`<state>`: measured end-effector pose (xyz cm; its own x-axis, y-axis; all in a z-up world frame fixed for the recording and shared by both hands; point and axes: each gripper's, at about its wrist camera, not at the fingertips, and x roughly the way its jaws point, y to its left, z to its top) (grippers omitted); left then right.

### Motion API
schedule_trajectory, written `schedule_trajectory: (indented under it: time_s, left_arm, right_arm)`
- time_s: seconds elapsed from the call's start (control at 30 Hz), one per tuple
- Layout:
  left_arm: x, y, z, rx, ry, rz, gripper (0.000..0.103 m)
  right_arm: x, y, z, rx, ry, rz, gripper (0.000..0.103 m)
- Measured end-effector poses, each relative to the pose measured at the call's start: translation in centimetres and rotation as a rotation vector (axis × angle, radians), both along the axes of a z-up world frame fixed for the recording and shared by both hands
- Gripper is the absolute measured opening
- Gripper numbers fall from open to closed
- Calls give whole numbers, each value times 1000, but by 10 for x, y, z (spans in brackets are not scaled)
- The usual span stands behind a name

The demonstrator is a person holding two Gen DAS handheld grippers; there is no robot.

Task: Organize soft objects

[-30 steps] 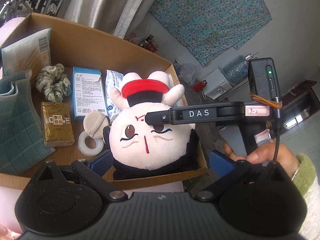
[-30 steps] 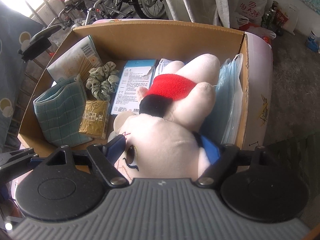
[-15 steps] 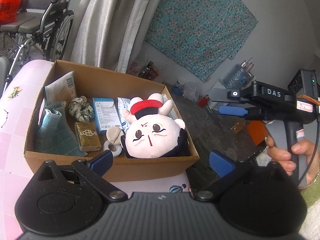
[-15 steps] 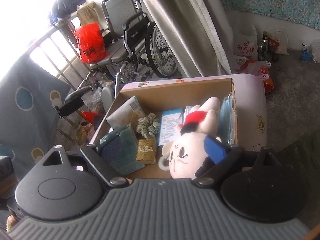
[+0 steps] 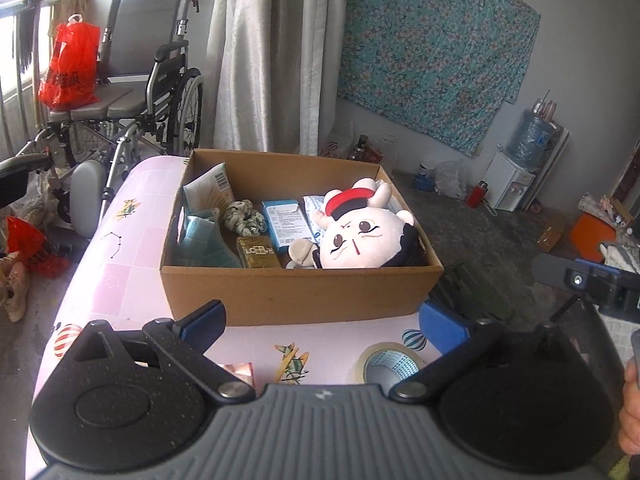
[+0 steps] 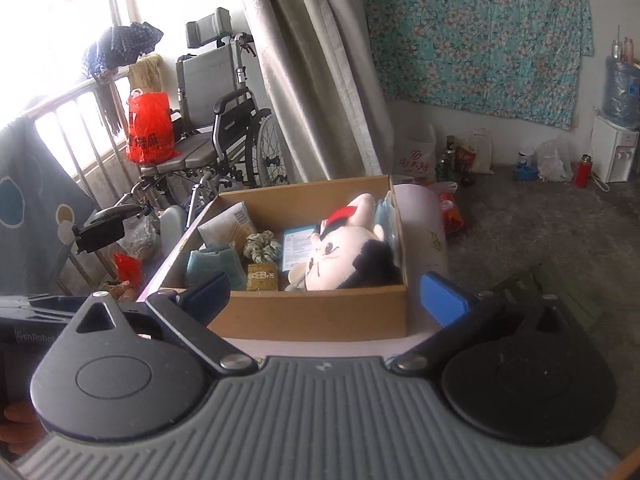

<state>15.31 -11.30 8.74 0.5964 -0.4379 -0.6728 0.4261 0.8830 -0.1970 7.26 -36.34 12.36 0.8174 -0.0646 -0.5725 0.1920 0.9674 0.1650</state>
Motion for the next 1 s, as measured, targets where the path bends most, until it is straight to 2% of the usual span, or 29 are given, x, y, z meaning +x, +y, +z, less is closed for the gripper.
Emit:
schedule_trajectory:
  time_s: [0.1,0.33,0.47,0.8,1.0]
  left_arm:
    - [-13,-1,-1,72,-22,25,103]
    - [-29,3,-4,131,-33,115,103]
    - [-35,4,-8,209,-50,158,103]
    - [-33,16,-13,230,-68,199,103]
    - [-25,23,-15,202,-45,212,103]
  right_arm:
    - [-18,12,-7,-48,5,-43,102]
    - [-33,31,-7,-205,16,-95,102]
    - [-36,39,-3,-252,-2,-117,102]
    - [-36,64,10,-284,-20,-116,102]
    - [-28,70,10,-280,-19,-99,102]
